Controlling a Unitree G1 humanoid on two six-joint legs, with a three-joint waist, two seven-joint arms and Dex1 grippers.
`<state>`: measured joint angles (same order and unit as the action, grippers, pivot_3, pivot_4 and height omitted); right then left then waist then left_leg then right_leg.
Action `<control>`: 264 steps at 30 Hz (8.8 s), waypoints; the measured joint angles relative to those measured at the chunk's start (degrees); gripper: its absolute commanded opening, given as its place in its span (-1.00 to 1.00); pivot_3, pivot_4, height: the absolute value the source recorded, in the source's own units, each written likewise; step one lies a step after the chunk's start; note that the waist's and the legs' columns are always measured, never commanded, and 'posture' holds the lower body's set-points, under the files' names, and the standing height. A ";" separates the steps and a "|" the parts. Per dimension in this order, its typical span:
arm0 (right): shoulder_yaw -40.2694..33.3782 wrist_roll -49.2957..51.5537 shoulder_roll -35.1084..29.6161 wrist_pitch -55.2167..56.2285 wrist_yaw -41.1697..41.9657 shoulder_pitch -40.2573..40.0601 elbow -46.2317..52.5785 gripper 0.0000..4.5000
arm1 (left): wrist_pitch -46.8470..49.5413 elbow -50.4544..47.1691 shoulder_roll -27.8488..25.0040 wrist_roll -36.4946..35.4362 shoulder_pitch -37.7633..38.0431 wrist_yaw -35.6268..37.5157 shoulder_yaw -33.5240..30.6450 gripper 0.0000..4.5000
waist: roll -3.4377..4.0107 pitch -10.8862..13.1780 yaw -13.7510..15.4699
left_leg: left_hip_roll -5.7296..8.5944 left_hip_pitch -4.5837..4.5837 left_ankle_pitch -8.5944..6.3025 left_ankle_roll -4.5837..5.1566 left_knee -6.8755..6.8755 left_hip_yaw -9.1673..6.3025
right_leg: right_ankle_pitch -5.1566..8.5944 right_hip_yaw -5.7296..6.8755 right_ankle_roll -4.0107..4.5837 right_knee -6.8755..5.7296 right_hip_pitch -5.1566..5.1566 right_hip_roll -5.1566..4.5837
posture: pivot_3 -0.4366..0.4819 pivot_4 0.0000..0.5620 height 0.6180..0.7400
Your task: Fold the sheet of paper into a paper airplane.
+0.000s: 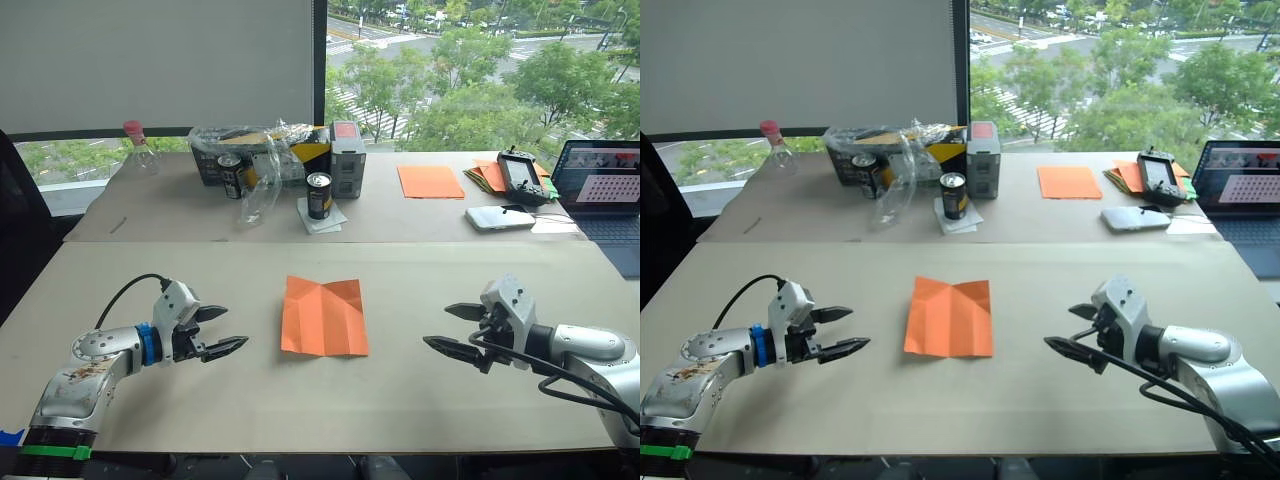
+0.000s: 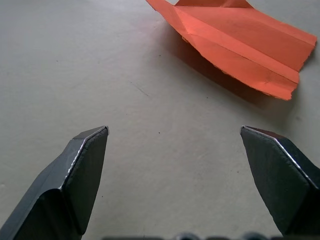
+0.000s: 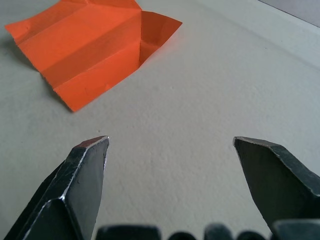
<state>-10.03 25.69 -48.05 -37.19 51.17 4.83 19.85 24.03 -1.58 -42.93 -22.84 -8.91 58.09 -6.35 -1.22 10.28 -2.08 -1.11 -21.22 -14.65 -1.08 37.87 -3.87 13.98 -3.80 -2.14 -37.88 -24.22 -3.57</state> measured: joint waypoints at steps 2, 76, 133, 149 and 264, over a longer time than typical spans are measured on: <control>0.00 0.01 0.00 0.01 0.04 0.00 0.00 0.95 | 0.35 -0.01 -0.01 -0.24 -0.04 0.26 -0.01 1.00 | 0.00 0.00 -0.03 | 0.00 0.00 0.00 0.00 0.00 0.00 | 0.00 0.00 0.00 0.00 0.00 0.00 | -0.05 -0.47 0.67; 29.89 -16.20 27.14 11.69 4.75 32.99 -29.49 -0.99 | 9.63 3.27 15.16 11.90 -16.69 -5.91 17.37 -1.00 | -0.08 -0.15 -0.59 | 0.13 -0.05 0.00 0.02 0.21 -0.38 | -0.07 -0.01 -0.12 -0.10 0.09 0.07 | -0.05 -0.47 0.67; 23.85 -24.56 39.98 25.81 -9.75 48.91 -68.25 -0.99 | 6.44 -0.25 13.22 7.44 -9.22 -11.67 12.93 -1.00 | -0.10 -0.19 -1.87 | 0.12 0.03 0.00 0.01 0.12 -0.46 | -0.08 0.01 -0.09 -0.14 0.08 0.06 | -0.05 -0.47 0.67; 16.51 -22.23 39.91 35.30 -7.63 51.39 -72.00 -0.99 | 7.11 -0.93 13.24 7.21 -9.04 -12.08 12.85 -1.00 | -0.09 -0.20 -1.86 | 0.12 -0.02 0.00 0.00 0.06 -0.47 | -0.09 0.01 -0.09 -0.12 0.03 0.06 | -0.05 -0.47 0.67; 6.10 6.45 7.79 -16.34 -10.84 12.89 11.15 -0.99 | -9.88 32.28 35.71 19.59 -31.49 1.46 26.76 -1.00 | -0.25 -0.69 2.03 | 0.35 -0.05 -0.01 0.05 0.09 -0.72 | -0.12 0.05 -0.41 1.08 1.03 0.05 | -0.05 -0.47 0.67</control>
<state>-3.93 32.14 -40.27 -53.54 40.33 17.72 31.00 14.15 30.70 -7.22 -3.25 -40.40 59.55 20.41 -1.47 9.58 -0.05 -0.75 -21.28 -14.66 -1.04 37.96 -4.60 13.86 -3.75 -2.55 -36.80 -23.19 -3.53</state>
